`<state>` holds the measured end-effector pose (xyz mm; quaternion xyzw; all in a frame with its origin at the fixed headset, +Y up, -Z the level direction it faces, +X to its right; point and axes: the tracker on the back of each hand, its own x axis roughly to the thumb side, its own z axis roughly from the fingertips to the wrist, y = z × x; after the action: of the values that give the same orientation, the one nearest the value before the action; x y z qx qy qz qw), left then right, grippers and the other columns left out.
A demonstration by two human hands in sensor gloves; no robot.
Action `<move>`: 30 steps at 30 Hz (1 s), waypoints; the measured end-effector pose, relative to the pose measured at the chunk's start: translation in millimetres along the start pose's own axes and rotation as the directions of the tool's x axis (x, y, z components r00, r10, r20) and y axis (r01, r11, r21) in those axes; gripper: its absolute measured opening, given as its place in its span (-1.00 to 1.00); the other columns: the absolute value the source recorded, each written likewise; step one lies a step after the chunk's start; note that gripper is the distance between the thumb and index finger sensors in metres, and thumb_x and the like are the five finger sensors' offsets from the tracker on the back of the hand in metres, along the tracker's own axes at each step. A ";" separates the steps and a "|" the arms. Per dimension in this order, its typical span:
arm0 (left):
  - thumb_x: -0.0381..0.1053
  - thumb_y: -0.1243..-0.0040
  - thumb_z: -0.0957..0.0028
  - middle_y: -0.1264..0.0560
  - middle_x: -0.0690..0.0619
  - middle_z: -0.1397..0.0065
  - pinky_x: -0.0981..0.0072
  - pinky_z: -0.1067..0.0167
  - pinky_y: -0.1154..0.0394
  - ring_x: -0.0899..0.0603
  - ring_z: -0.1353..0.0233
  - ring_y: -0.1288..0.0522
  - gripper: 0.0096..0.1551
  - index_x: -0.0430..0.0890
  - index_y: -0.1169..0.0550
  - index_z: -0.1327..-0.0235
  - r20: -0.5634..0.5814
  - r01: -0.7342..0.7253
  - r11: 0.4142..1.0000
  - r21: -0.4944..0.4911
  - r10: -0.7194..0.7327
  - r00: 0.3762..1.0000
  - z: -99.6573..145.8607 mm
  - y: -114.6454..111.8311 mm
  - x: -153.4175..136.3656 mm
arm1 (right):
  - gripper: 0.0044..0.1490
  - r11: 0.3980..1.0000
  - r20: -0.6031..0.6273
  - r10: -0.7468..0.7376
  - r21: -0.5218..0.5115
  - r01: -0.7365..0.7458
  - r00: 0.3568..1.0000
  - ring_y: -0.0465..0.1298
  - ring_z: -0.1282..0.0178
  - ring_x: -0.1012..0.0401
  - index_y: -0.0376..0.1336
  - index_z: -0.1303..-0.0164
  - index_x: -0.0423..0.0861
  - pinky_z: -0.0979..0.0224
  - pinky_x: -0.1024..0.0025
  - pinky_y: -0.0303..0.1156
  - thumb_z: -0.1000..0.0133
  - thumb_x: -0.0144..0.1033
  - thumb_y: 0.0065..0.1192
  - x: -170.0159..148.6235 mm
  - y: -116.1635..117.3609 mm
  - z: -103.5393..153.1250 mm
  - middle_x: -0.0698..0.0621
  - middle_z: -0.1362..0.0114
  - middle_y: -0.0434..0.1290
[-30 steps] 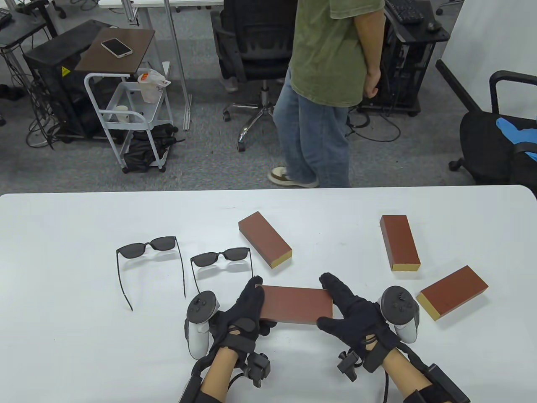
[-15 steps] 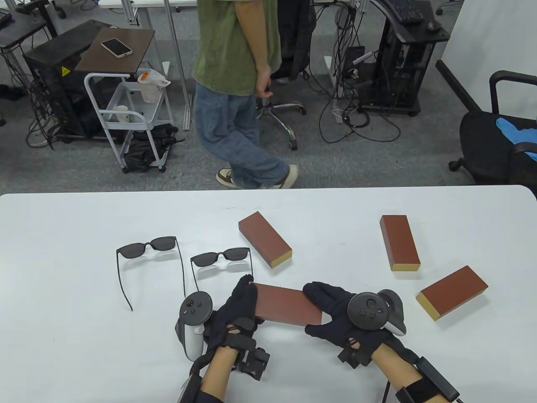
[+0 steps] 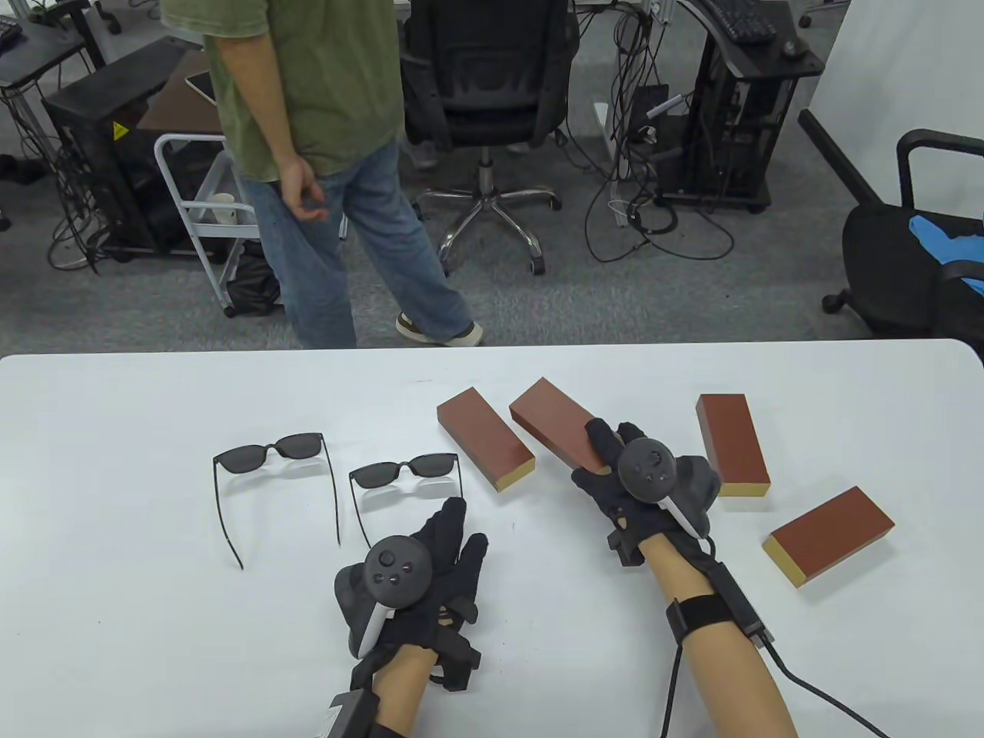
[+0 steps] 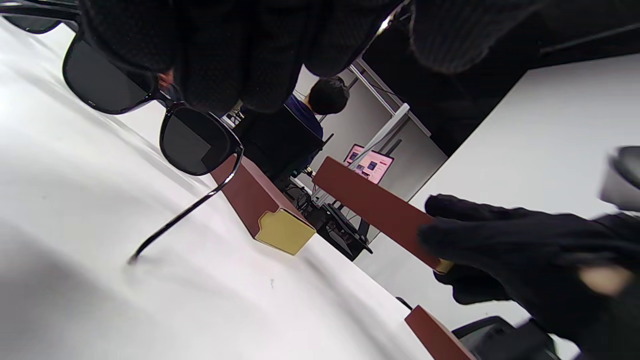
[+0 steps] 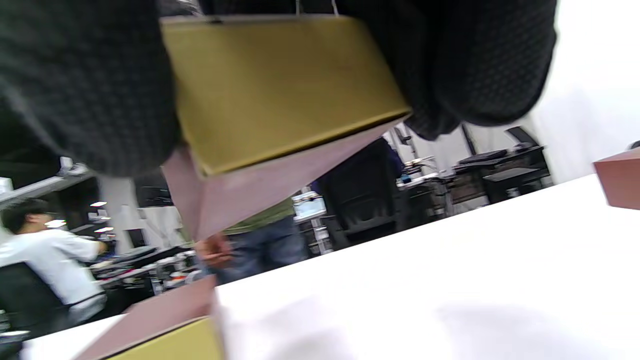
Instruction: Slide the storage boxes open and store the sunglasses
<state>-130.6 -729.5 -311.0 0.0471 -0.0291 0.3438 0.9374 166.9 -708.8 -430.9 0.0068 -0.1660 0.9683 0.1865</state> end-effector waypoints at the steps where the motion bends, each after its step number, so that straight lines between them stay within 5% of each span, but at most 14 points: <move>1: 0.35 -0.08 -0.01 -0.44 -0.06 -0.55 -0.32 -0.34 -0.35 -0.30 -0.49 -0.44 -0.20 0.08 -0.38 -0.53 0.006 0.016 1.000 0.000 -0.016 1.000 -0.4 -0.4 0.8 | -0.14 1.000 -0.037 0.019 0.011 -0.018 0.999 0.55 -0.14 -0.22 0.32 -0.16 0.20 -0.14 0.04 0.58 0.36 0.18 0.60 -1.1 5.4 -4.8 -0.29 -0.33 0.40; 14: 0.34 -0.07 -0.01 -0.45 -0.04 -0.54 -0.32 -0.33 -0.36 -0.30 -0.47 -0.45 -0.23 0.08 -0.41 -0.50 -0.003 -0.005 1.000 -0.006 0.005 1.000 -3.2 -3.4 -4.1 | -0.13 0.989 -0.194 0.075 0.143 -0.048 0.978 0.54 -0.17 -0.22 0.31 -0.17 0.21 -0.17 0.01 0.55 0.37 0.17 0.59 -20.8 47.5 -18.4 -0.29 -0.34 0.39; 18: 0.34 -0.07 -0.01 -0.45 -0.04 -0.54 -0.31 -0.32 -0.36 -0.30 -0.47 -0.45 -0.23 0.09 -0.42 -0.50 -0.001 -0.003 1.000 0.000 0.003 1.000 -3.2 -3.5 -3.9 | -0.13 0.954 -0.178 0.215 0.248 -0.168 0.960 0.56 -0.16 -0.21 0.29 -0.16 0.21 -0.16 0.02 0.56 0.37 0.21 0.58 -19.2 53.4 -19.5 -0.28 -0.33 0.42; 30: 0.34 -0.08 -0.01 -0.45 -0.04 -0.53 -0.31 -0.32 -0.37 -0.30 -0.47 -0.45 -0.24 0.09 -0.42 -0.49 0.001 0.028 1.000 0.015 -0.028 1.000 -2.4 -1.7 -3.7 | 0.04 0.914 -0.129 0.305 0.317 -0.252 0.944 0.47 -0.28 -0.23 0.19 -0.29 0.15 -0.26 -0.02 0.50 0.40 0.24 0.53 -19.4 41.0 -3.4 -0.20 -0.45 0.32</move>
<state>-132.2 -732.8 -313.8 0.0545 -0.0265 0.3308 0.9417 170.2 -750.5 -448.7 -0.0744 -0.0015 0.9956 0.0569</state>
